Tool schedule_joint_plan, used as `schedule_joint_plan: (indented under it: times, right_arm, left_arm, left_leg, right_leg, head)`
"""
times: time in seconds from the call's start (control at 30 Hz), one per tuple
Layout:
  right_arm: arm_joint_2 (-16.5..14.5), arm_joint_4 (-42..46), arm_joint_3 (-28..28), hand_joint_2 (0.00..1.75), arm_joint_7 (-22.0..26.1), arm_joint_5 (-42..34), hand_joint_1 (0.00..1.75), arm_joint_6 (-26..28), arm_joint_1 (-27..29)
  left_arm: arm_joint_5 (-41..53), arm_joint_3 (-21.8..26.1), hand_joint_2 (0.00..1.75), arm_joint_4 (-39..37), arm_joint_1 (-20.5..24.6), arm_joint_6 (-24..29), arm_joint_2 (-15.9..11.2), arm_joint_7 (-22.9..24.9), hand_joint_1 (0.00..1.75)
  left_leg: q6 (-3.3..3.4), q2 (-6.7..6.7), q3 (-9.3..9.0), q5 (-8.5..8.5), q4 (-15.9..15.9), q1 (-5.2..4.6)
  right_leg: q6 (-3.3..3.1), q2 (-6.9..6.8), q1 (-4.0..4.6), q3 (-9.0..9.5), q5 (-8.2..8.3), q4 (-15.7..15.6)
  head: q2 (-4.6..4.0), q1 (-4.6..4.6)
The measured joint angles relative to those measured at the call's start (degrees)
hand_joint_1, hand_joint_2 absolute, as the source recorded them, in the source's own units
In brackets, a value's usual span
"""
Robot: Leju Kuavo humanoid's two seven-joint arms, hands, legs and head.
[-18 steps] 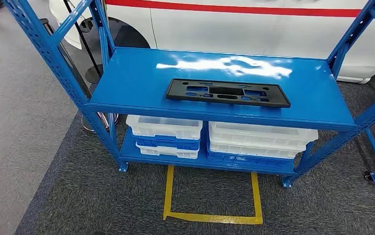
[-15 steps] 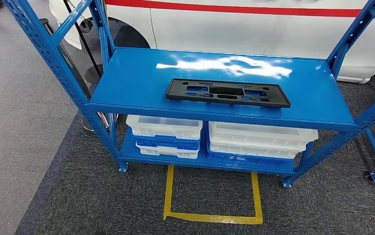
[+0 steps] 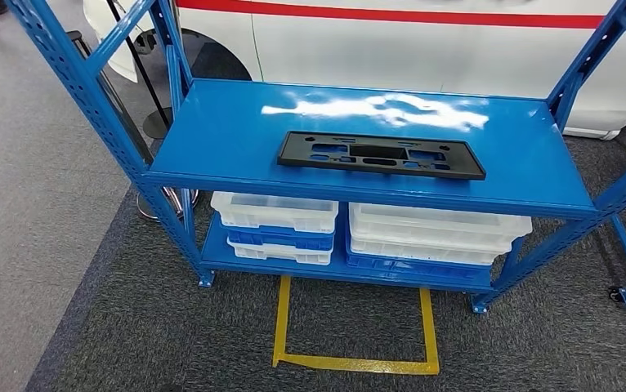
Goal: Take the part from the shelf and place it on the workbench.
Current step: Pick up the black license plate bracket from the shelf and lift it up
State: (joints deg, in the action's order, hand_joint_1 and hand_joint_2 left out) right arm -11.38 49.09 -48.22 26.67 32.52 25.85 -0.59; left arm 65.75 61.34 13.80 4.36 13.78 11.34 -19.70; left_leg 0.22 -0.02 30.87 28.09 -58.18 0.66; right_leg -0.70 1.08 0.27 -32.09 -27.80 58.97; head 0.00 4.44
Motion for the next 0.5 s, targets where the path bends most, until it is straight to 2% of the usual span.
schedule_joint_plan:
  times: [0.23, 0.5]
  right_arm:
    - [-0.18, 9.76, 12.53, 0.0, 1.68, 1.49, 0.0, 3.37, 1.4]
    - [-0.17, 15.87, 28.88, 0.0, 1.45, 5.16, 0.0, 5.5, 1.16]
  left_arm:
    - [1.39, 0.15, 0.0, -0.16, 0.35, 0.25, 0.26, -0.14, 0.0]
    - [3.02, 0.14, 0.0, -0.18, 1.07, 0.33, 0.47, -0.14, 0.0]
  left_leg:
    - [-0.01, -0.01, -0.03, -0.01, 0.0, 0.0]
    - [-0.02, -0.01, -0.03, -0.03, 0.0, 0.01]
  right_leg:
    - [0.0, 0.02, 0.0, 0.02, 0.0, 0.01]
    - [0.0, 0.01, 0.01, 0.02, 0.0, 0.03]
  head:
    - [0.0, 0.0]
    - [0.0, 0.0]
